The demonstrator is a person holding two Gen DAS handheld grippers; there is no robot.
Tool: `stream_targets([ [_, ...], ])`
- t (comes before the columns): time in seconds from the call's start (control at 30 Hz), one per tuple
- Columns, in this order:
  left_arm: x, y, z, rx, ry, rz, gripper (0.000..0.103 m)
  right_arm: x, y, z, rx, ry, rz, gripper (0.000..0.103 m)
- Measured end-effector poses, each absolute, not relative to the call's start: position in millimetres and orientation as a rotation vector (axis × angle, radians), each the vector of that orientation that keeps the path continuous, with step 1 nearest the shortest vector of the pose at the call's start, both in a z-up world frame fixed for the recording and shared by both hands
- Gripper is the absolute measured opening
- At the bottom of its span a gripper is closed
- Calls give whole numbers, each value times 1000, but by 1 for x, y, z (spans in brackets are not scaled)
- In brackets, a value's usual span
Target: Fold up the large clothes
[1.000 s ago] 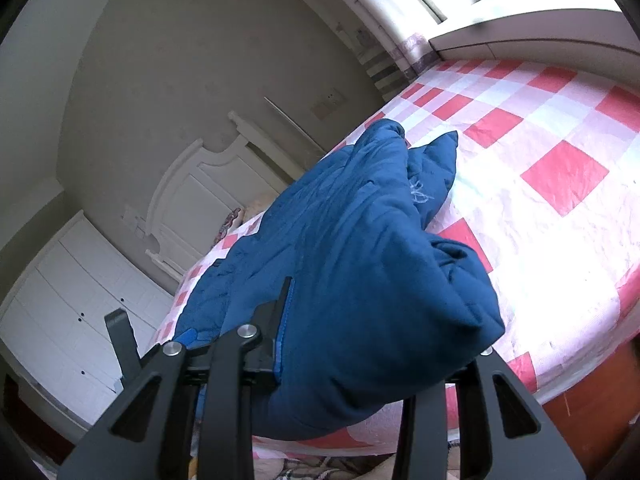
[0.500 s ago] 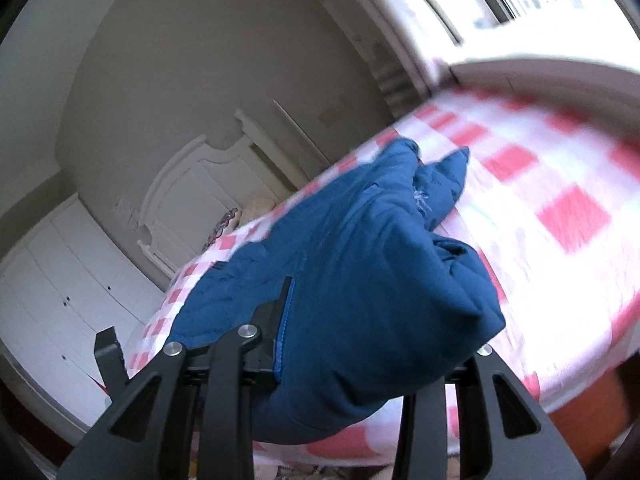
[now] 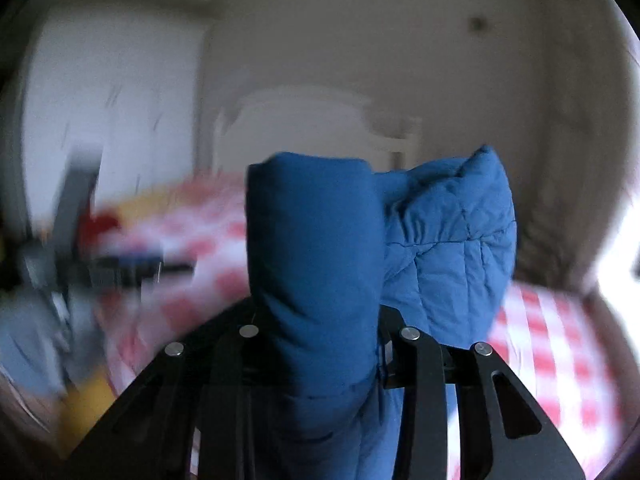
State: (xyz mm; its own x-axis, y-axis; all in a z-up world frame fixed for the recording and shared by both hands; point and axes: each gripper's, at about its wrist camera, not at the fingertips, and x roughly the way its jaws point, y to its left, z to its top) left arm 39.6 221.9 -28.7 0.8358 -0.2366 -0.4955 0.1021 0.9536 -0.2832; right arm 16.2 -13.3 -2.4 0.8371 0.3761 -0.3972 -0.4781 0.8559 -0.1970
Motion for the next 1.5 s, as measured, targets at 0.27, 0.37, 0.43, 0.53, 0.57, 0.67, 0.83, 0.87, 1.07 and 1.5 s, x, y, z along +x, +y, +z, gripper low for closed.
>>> stream_targets([
  [0.27,35,248,-42,-281,598,-157,101,12,116,-121,-946,426,425,40],
  [0.37,50,235,-23,-234,592,-215,101,15,107,-118,-907,447,452,44],
  [0.43,62,215,-4,-175,575,-285,101,10,117,-122,-929,432,444,49],
  [0.53,88,169,25,-34,573,-393,101,5,123,-126,-942,403,422,52],
  [0.57,97,153,28,13,584,-417,101,7,122,-124,-928,403,425,52],
  [0.67,136,105,19,143,666,-427,101,4,121,-122,-903,394,439,54],
  [0.83,210,69,-48,319,844,-326,101,-3,121,-125,-920,365,447,60],
  [0.87,216,74,-56,290,853,-341,101,-6,120,-125,-931,360,452,61],
  [1.07,226,106,-79,157,826,-297,101,-39,101,-110,-892,394,672,83],
  [1.5,223,138,-82,45,787,-166,101,115,-80,-1,-133,469,500,42],
])
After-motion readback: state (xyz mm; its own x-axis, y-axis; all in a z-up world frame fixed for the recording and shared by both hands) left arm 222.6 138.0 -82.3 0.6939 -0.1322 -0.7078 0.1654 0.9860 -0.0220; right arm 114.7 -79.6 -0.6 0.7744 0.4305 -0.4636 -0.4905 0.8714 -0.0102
